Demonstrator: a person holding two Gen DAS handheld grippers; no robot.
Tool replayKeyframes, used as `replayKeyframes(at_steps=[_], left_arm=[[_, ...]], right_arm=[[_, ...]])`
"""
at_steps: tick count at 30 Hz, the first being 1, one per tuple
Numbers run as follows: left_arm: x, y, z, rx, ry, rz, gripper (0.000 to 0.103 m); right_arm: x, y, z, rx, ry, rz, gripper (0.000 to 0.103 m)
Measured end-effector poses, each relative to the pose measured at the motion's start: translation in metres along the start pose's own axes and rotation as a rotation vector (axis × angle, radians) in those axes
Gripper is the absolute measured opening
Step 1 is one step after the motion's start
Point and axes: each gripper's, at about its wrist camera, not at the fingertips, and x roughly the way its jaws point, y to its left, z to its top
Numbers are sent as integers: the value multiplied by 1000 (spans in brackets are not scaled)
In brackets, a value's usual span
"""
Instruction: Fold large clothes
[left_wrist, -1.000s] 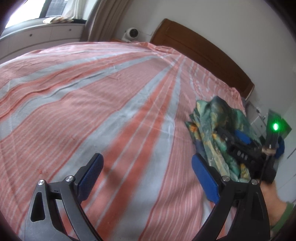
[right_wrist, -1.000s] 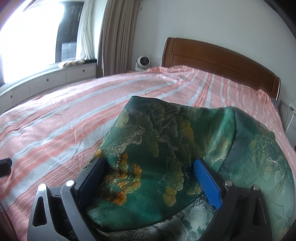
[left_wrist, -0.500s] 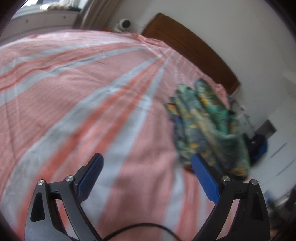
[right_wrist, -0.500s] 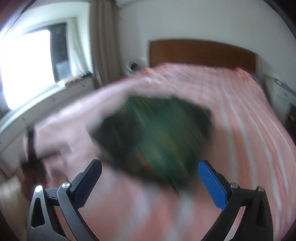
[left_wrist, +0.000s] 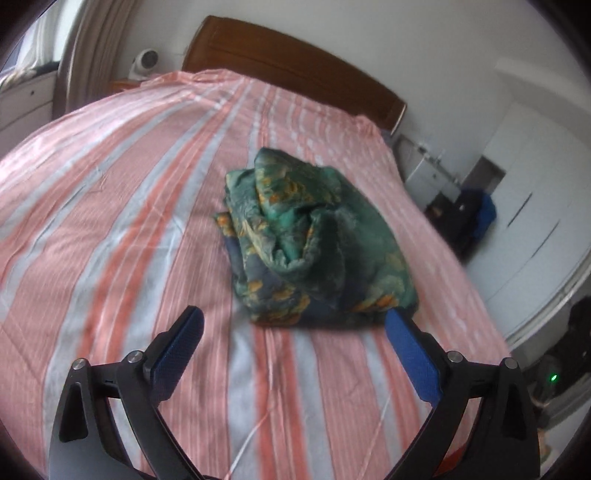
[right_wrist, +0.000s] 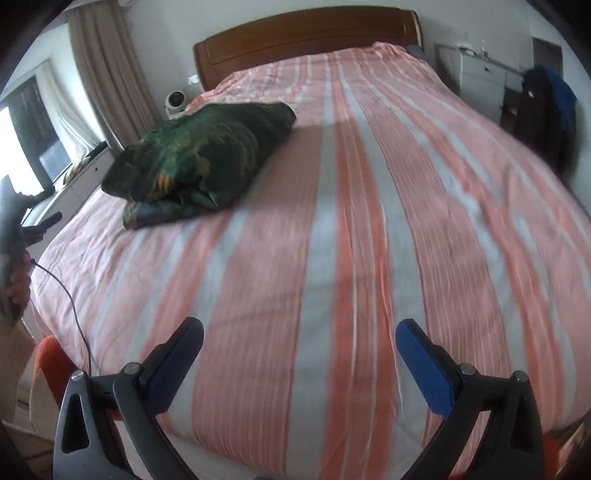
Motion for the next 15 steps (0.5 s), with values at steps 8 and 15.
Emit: replayKeyframes(at_steps=[8, 15], left_arm=[[4, 9, 61, -78, -19, -89, 99], [110, 39, 109, -241, 268, -271, 98]], right_arm=[[25, 12, -16, 127, 45, 188, 102], [49, 27, 40, 170, 37, 336, 102]])
